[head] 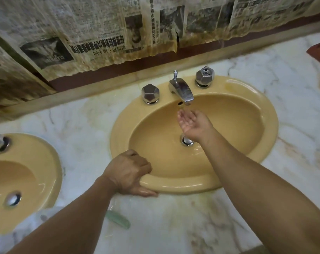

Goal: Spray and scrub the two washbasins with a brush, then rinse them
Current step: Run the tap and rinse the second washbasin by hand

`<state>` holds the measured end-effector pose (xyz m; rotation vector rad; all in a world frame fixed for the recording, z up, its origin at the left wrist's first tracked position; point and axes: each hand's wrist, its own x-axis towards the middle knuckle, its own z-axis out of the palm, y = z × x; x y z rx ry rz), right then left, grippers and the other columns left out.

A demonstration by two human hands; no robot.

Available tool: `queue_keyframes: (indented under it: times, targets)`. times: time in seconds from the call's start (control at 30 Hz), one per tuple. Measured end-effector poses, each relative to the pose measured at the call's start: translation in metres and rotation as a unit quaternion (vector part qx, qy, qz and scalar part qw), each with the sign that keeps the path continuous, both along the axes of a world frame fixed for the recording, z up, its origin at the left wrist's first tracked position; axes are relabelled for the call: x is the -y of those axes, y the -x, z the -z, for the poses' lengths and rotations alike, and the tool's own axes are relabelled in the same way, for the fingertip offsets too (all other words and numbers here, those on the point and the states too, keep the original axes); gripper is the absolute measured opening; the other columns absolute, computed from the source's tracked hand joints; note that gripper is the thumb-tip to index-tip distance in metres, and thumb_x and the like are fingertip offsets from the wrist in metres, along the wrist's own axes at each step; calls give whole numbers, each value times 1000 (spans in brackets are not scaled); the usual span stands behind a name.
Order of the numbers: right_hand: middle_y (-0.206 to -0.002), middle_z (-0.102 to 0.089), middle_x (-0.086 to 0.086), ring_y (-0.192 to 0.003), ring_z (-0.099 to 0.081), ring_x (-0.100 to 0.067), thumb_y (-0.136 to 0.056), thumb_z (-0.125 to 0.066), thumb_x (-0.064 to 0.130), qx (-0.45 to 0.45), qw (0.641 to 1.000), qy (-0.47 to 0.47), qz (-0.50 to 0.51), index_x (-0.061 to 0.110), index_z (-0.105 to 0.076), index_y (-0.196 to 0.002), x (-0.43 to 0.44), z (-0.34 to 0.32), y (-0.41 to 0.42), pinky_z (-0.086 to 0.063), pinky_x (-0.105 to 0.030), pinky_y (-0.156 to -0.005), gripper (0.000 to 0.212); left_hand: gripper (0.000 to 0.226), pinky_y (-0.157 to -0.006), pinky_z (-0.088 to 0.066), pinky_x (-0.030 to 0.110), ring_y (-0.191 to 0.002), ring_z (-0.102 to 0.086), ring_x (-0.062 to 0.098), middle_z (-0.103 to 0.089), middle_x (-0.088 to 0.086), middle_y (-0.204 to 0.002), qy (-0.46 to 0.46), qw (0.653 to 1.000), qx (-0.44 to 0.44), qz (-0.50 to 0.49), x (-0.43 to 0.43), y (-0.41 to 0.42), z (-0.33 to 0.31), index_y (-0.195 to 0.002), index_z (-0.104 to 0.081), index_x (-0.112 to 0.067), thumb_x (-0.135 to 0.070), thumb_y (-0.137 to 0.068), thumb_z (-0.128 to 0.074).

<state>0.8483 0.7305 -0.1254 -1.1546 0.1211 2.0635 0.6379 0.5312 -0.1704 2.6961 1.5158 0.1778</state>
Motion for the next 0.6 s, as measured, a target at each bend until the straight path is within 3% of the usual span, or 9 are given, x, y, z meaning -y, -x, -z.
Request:
queue_keyframes:
  times: [0.1,0.2,0.27,0.37,0.5,0.6]
  targets:
    - [-77,-73,-17,-67,-72,-26,-99,-58,14,-25,1000,5,8,-1,-62,-103,-13,6,15,-60,-29,-55,16,79,-81,-49,36,-72,-67,22,-73,-5,-92,-26,999,27,-3,2,0,2,-89,-75,-18,-92,-78,-50]
    - [-77,-73,-15,-60,-73,-25,-97,-62,14,-31,999,5,27,7,-60,-107,-19,11,15,-59,-28,-53,12,77,-79,-50,36,-72,-67,21,-73,-5,-91,-39,999,33,0,1,-2,-1,-87,-76,-18,-91,-78,-53]
    - [-80,-71,-14,-61,-73,-24,-95,-61,10,-34,999,1,25,7,-58,-94,-19,11,11,-59,-27,-54,4,76,-79,-51,36,-73,-67,20,-73,-6,-92,-43,999,34,-1,1,-3,-3,-86,-75,-18,-90,-77,-54]
    - [-78,-70,-14,-65,-74,-24,-98,-59,11,-40,999,-5,13,9,-50,-71,-16,8,6,-61,-28,-58,28,74,-79,-51,36,-75,-68,19,-74,-7,-93,-42,998,40,-4,1,-3,-6,-86,-75,-19,-90,-77,-56]
    - [-80,-74,-15,-70,-75,-25,-105,-54,21,-66,998,-16,8,0,-64,-85,-10,-5,2,-63,-31,-62,31,74,-79,-51,34,-75,-69,18,-75,-8,-96,-49,998,33,1,0,-3,-6,-87,-77,-20,-90,-76,-56]
    - [-81,-75,-16,-70,-76,-25,-105,-54,17,-56,998,-33,-21,-5,-67,-95,0,-15,-4,-64,-31,-67,27,74,-79,-51,34,-75,-69,18,-76,-8,-95,-50,998,30,1,0,-3,-5,-88,-77,-20,-90,-77,-56]
